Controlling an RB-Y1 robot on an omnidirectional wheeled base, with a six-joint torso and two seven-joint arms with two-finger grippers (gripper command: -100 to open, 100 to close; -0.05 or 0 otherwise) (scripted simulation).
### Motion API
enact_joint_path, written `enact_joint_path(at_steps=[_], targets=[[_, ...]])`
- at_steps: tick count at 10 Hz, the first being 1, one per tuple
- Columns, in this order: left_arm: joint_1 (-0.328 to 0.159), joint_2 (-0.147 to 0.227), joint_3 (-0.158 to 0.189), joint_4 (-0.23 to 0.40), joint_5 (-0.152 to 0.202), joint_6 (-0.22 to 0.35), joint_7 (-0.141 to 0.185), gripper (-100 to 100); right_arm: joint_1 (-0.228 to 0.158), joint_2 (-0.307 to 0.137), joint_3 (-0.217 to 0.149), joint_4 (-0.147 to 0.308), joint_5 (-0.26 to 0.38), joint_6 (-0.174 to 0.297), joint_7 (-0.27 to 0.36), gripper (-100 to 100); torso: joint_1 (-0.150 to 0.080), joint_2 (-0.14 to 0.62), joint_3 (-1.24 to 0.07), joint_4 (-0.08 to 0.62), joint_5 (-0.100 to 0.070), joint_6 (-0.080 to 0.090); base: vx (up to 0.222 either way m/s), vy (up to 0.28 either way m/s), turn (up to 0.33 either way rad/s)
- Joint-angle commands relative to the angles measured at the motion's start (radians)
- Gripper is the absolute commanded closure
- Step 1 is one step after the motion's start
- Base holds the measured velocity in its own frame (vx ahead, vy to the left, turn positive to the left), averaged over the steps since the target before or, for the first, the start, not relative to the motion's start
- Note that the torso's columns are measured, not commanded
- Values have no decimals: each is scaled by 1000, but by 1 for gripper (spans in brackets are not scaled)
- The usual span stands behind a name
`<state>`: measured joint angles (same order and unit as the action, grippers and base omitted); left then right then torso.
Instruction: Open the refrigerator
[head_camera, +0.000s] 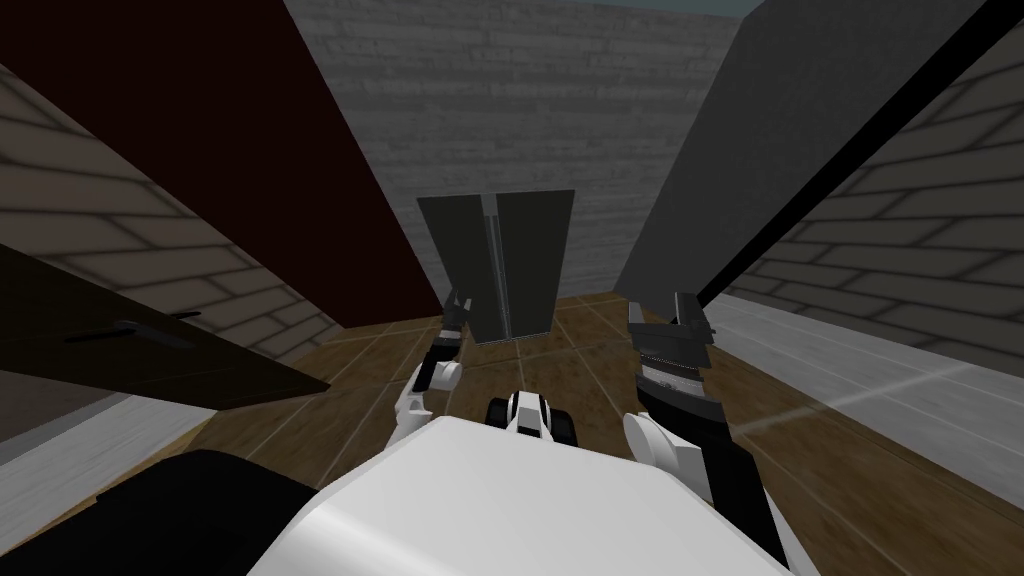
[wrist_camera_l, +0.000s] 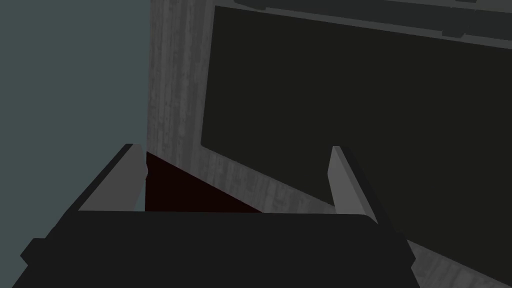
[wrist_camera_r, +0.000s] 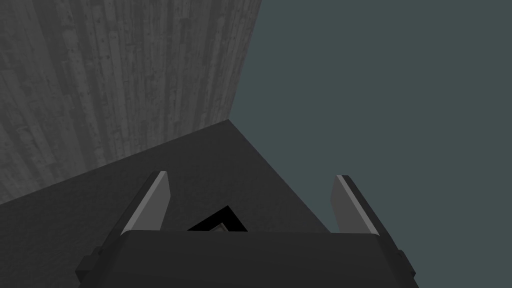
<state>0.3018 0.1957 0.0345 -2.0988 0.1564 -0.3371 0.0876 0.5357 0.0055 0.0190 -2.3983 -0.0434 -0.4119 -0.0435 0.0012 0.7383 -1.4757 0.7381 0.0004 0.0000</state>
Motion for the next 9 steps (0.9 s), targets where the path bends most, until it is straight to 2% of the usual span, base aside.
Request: enact_joint_path(at_steps=[1, 2, 3, 4, 5, 6, 7, 8, 9], targets=[[-69, 48, 4, 48, 33, 53, 31, -100, 0, 0, 0, 0, 0, 0, 0, 0, 0, 0, 0, 0, 0, 0, 30, -40, 0], [-79, 48, 4, 48, 33, 53, 31, -100, 0, 0, 0, 0, 0, 0, 0, 0, -1, 0, 0, 0, 0, 0, 27, -40, 1], [-112, 79, 5, 82, 55, 89, 51, -100, 0, 0, 0, 0, 0, 0, 0, 0, -1, 0, 0, 0, 0, 0, 24, -49, 0], [-133, 79, 5, 87, 55, 89, 51, -100, 0, 0, 0, 0, 0, 0, 0, 0, -2, 0, 0, 0, -1, 0, 22, -42, 0], [-166, 109, 6, 122, 78, 126, 72, -100, 0, 0, 0, 0, 0, 0, 0, 0, -1, 0, 0, 0, 0, 0, 28, -57, -1], [-191, 109, 6, 130, 78, 126, 72, -100, 0, 0, 0, 0, 0, 0, 0, 0, -2, -1, 0, 0, -1, 0, 26, -53, 1], [-224, 140, 7, 166, 103, 165, 94, -100, 0, 0, 0, 0, 0, 0, 0, 0, -1, 0, 0, 0, 0, 0, 31, -61, 1], [-251, 140, 7, 174, 103, 165, 94, -100, 0, 0, 0, 0, 0, 0, 0, 0, -1, -1, -1, 0, 0, 0, 27, -48, 0], [-290, 171, 8, 219, 128, 206, 117, -100, 0, 0, 0, 0, 0, 0, 0, 0, -1, 0, 0, 0, 0, 0, 44, -55, 0]])
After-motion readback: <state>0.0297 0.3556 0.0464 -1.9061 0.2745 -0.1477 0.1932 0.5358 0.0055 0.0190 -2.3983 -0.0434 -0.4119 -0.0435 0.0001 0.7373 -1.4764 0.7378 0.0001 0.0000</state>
